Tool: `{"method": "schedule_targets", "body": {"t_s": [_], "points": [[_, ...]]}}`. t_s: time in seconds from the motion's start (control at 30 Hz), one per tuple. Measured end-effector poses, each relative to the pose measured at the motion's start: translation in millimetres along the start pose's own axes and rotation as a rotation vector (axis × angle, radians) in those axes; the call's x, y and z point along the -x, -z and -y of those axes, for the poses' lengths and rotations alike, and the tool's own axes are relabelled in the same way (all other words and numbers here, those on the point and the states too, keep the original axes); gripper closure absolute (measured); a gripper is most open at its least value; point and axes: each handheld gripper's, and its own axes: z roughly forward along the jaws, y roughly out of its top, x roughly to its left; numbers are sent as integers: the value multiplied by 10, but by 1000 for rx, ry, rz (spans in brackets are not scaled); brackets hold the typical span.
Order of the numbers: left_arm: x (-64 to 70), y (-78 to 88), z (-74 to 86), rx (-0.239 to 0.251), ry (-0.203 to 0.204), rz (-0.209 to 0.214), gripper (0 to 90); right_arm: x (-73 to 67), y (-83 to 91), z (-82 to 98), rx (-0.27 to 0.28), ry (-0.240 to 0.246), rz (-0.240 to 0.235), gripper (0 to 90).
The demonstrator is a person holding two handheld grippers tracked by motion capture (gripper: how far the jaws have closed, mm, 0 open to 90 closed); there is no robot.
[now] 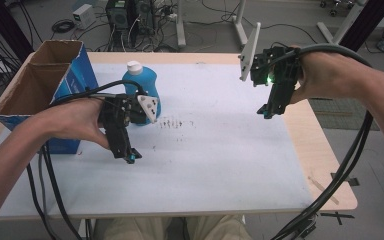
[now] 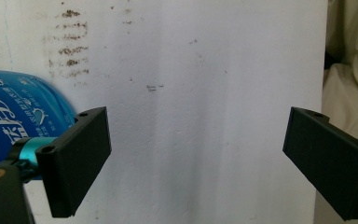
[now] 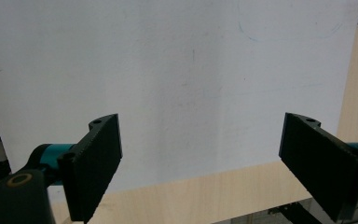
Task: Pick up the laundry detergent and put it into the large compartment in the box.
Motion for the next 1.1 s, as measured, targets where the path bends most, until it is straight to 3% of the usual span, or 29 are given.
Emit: {"method": "schedule_targets", "body": {"t_s": [0.1,0.2,0.33,0.47,0.5,0.53,0.57,0.6,0.67,0.7,0.77,0.8,0.83,0.93,1.1], "points": [[-11,30,27,-2,26,-2,76,5,3,6,-2,-1,-3,123],[-44,98,89,8,77,-24,76,9,-5,-25,-3,11,-4,123],[-85,217,157,-11,142,-102,76,-10,-12,-67,-8,20,-3,123],[-181,366,232,-5,235,-136,76,-16,14,-75,-1,27,-3,123],[-181,366,232,-5,235,-136,76,-16,14,-75,-1,27,-3,123],[-245,427,268,5,299,-143,76,-15,31,-66,3,20,-2,123],[-278,455,285,7,324,-146,76,-14,34,-62,2,21,-2,123],[-310,480,300,15,349,-153,76,-19,36,-56,0,18,0,123],[-310,480,300,15,349,-153,76,-20,37,-49,1,18,2,123],[-374,527,322,24,399,-166,76,-20,37,-49,1,18,2,123],[-437,559,338,32,441,-183,76,-25,51,-23,1,15,5,123],[-498,583,354,40,489,-199,76,-24,55,-16,3,12,5,123],[-498,583,354,40,489,-199,76,-24,57,-10,3,9,7,123],[-617,594,380,73,562,-213,76,-25,59,0,5,11,8,123],[-706,568,373,87,606,-229,76,-31,69,4,5,10,13,123]]}}
